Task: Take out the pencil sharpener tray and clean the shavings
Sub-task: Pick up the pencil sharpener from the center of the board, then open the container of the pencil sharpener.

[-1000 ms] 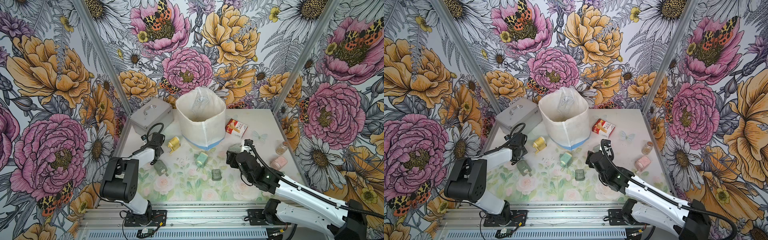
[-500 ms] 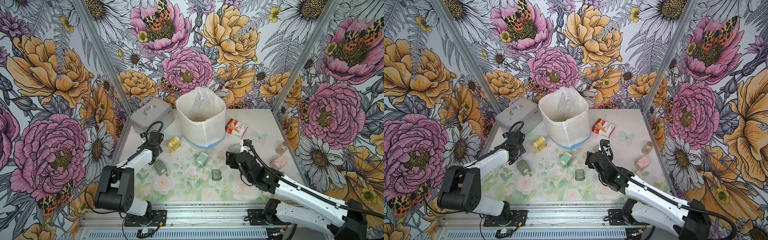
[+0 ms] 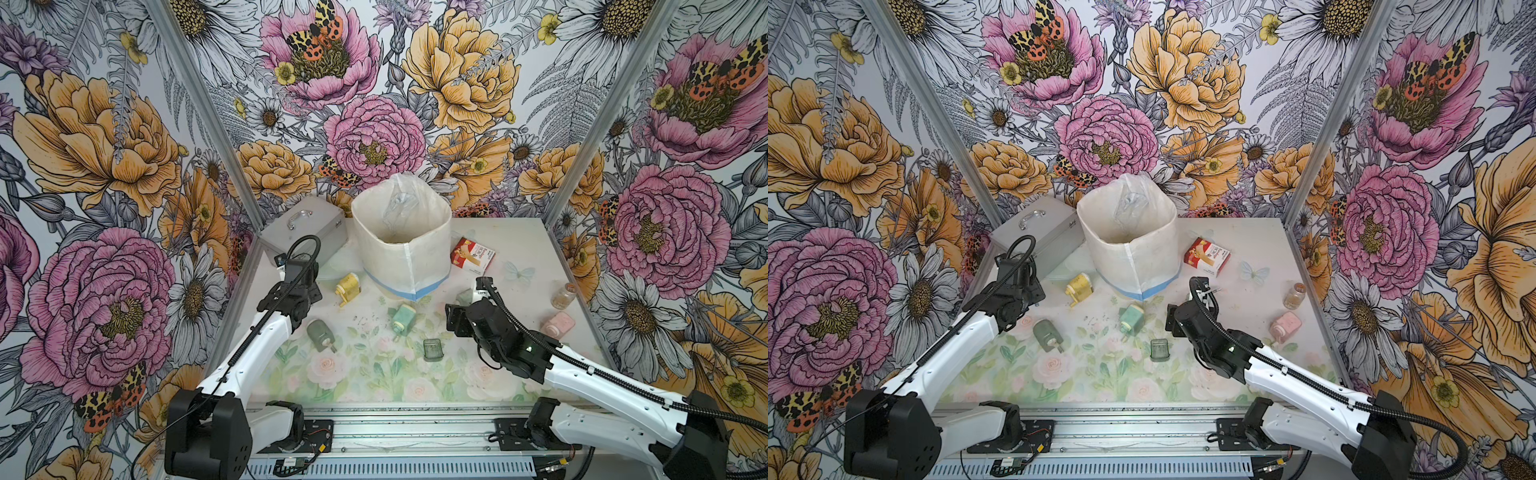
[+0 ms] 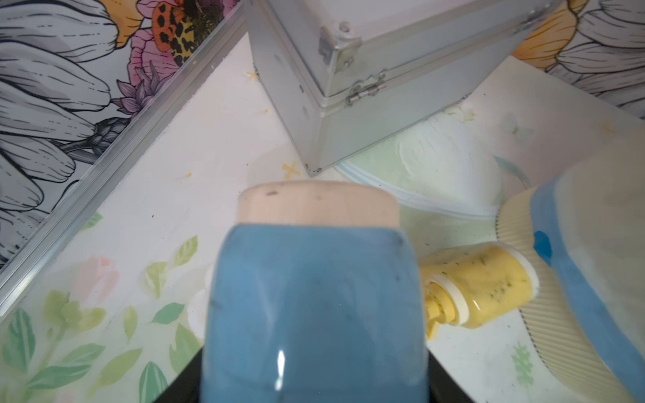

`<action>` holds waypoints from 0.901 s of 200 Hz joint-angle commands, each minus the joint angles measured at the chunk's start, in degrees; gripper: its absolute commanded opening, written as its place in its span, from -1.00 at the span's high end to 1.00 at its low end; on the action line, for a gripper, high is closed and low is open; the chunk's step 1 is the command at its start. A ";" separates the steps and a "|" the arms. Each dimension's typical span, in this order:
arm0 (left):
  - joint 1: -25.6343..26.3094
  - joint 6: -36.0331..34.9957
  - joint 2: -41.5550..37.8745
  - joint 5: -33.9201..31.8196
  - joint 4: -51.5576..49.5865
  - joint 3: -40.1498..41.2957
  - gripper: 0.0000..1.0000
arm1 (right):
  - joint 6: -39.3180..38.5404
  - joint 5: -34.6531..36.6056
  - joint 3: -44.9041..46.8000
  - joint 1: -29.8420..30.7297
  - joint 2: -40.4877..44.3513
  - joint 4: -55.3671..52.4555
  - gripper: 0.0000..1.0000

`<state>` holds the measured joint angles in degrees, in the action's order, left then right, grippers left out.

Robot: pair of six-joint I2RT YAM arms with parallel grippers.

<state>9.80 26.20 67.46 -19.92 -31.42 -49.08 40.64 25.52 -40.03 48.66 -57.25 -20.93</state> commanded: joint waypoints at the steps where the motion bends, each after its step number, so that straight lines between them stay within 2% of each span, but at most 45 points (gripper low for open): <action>1: 0.67 -3.75 -3.17 6.05 -1.32 -1.90 1.00 | -5.50 -3.74 -1.87 -0.50 1.27 2.75 -0.67; 14: 0.61 -4.68 -4.46 7.53 -2.00 -1.94 1.00 | -7.34 -5.59 -2.14 -0.58 1.14 3.23 -0.67; 43: 0.79 -6.78 -6.96 17.10 -3.36 -3.25 1.00 | -11.00 -9.81 -2.34 -0.81 1.00 4.38 -0.68; 58: 1.39 -7.80 -6.94 19.23 -3.25 -3.69 1.00 | -13.18 -12.42 -2.16 -1.07 1.18 5.32 -0.69; 112: 3.29 -15.59 -8.05 31.00 -2.89 -3.12 1.00 | -19.64 -26.97 -4.28 -2.48 -0.78 6.03 -0.70; 143: 3.89 -13.51 -9.30 38.47 -0.26 -1.73 1.00 | -21.78 -33.78 -4.83 -2.96 -1.95 6.02 -0.71; 180: 4.17 -14.52 -8.71 48.71 0.40 -2.34 1.00 | -23.38 -40.00 -6.13 -2.90 -3.07 6.05 -0.71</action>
<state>13.39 13.06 59.72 18.85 -34.35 -51.33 19.84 -7.68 -43.27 46.04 -59.83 -16.38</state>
